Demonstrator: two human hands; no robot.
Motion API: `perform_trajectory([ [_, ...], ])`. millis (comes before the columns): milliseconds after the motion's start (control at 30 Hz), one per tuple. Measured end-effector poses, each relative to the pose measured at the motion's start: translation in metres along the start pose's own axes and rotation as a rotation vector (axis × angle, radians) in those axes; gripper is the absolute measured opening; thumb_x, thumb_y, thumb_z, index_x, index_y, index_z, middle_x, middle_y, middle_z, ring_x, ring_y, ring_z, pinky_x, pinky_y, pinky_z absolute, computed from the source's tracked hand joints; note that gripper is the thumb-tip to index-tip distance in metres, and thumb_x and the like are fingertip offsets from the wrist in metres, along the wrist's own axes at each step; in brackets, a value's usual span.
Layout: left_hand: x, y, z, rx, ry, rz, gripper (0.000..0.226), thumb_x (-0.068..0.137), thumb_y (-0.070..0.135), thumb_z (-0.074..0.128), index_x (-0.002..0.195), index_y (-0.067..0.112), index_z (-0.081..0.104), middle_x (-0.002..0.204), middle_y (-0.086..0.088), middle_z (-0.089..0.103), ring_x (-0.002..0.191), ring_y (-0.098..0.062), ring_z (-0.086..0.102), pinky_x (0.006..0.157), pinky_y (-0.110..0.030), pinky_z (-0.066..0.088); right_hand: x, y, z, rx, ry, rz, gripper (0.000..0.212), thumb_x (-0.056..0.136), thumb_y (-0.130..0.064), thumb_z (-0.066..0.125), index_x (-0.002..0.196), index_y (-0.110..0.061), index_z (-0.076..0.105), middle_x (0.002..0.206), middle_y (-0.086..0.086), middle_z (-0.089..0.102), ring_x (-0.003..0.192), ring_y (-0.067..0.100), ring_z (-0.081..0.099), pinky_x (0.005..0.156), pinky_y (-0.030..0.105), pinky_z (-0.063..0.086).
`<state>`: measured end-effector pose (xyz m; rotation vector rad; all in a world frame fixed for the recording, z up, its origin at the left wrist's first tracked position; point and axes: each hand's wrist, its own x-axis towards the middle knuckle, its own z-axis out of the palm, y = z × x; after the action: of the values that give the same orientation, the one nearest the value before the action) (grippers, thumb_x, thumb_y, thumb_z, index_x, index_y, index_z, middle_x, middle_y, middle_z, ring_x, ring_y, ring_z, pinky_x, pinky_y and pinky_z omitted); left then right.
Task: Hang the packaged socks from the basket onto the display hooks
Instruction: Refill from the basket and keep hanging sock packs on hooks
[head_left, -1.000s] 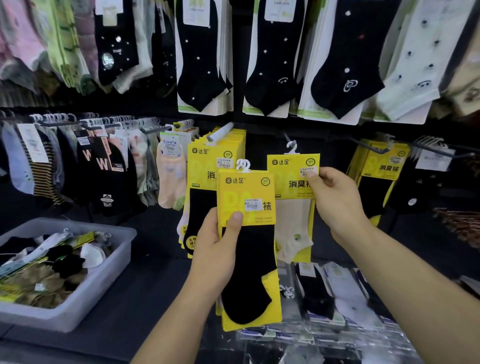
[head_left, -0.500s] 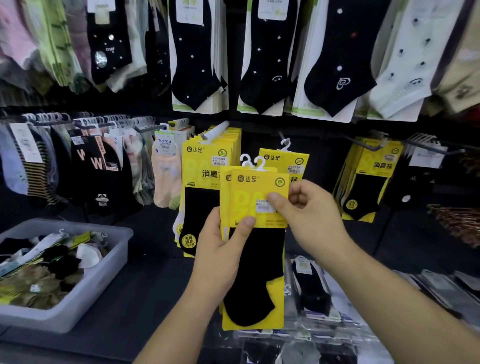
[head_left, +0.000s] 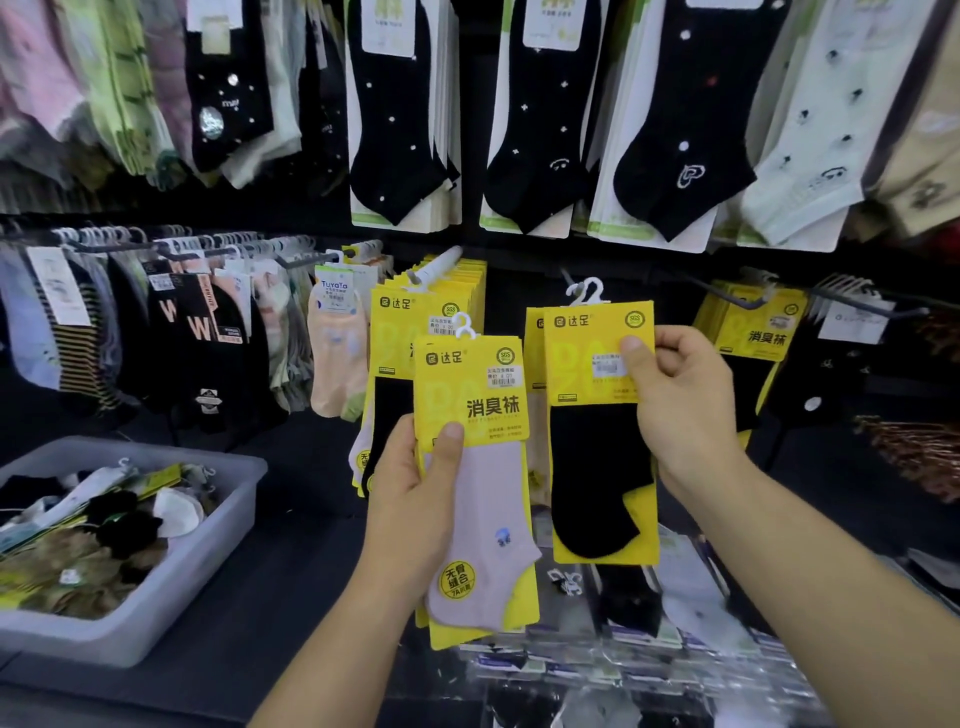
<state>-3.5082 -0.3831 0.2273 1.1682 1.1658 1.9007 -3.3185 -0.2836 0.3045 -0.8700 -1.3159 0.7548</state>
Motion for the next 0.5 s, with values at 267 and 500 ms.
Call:
perform_trajectory([
  [267,0.0,0.003,-0.001,0.005,-0.027,0.007,0.02,0.092,0.05,0.06,0.105,0.041,0.072,0.116,0.01,0.08,0.109,-0.014,0.076,0.094,-0.044,0.059,0.004,0.01,0.006,-0.116,-0.032,0.01,0.007,0.096,-0.03,0.067,0.096,-0.025,0.063,0.082,-0.005,0.075,0.078,0.002,0.071,0.069,0.021,0.053],
  [500,-0.002,0.002,0.003,0.049,-0.072,0.016,0.012,0.103,0.04,0.063,0.104,0.047,0.072,0.115,0.013,0.079,0.108,-0.009,0.076,0.085,-0.03,0.061,-0.017,0.007,0.003,-0.149,0.075,-0.016,0.012,0.092,-0.035,0.07,0.087,-0.026,0.063,0.084,-0.009,0.065,0.072,-0.007,0.059,0.066,0.013,0.045],
])
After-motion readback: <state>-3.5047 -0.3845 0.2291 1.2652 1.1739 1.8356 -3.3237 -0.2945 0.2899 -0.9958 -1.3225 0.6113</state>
